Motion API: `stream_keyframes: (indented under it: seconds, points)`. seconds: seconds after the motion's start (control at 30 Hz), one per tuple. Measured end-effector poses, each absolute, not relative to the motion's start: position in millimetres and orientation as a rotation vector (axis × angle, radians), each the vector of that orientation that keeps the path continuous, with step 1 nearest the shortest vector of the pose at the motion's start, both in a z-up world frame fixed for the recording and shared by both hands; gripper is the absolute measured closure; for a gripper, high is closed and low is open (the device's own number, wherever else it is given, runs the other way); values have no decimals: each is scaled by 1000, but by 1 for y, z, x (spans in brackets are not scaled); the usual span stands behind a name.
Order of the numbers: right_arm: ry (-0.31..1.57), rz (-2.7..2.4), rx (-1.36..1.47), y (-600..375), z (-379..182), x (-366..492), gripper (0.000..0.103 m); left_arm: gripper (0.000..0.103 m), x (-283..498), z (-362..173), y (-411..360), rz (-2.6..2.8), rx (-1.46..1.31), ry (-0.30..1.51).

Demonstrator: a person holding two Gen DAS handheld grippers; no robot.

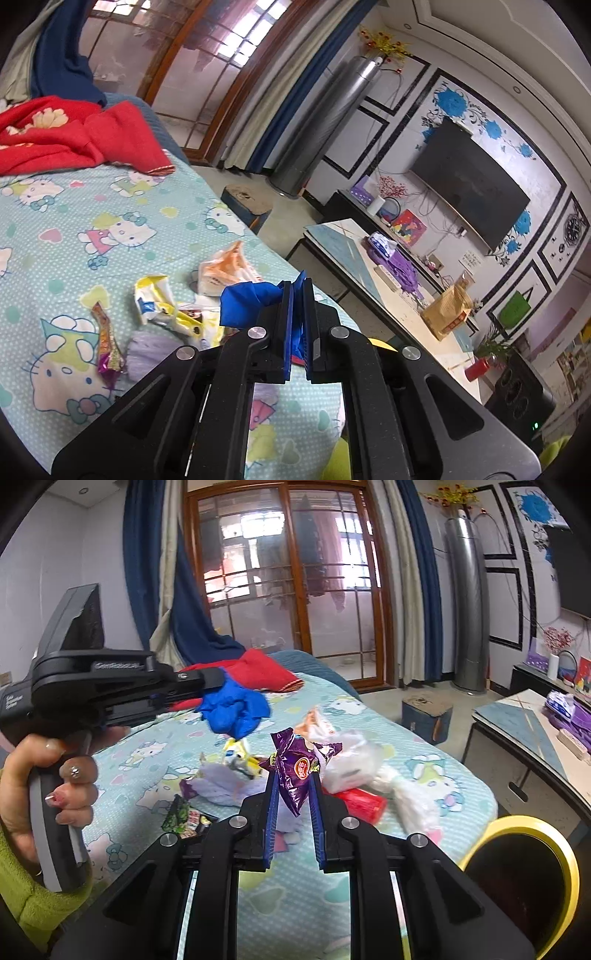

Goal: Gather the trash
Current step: 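Carry the blue glove and purple wrapper in both tools over the bin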

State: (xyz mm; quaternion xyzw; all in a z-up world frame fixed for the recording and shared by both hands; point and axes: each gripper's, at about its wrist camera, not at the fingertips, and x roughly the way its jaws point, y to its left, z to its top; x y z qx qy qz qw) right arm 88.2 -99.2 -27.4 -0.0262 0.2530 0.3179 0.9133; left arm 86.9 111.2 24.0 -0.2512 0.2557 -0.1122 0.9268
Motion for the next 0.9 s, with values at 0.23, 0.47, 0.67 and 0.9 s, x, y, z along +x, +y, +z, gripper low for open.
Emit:
stream_keyframes:
  seconds: [0.23, 0.47, 0.67, 0.9]
  points:
    - [526, 578, -57, -128, -28, 91, 87, 102, 88, 25, 89, -277, -484, 527]
    - [505, 511, -42, -153, -19, 96, 87, 102, 84, 27, 69, -306, -451, 525]
    - [487, 458, -27, -178, -13, 99, 87, 102, 82, 27, 52, -334, -411, 525]
    - [482, 400, -16, -204, -12, 97, 87, 102, 82, 23, 27, -381, -373, 537]
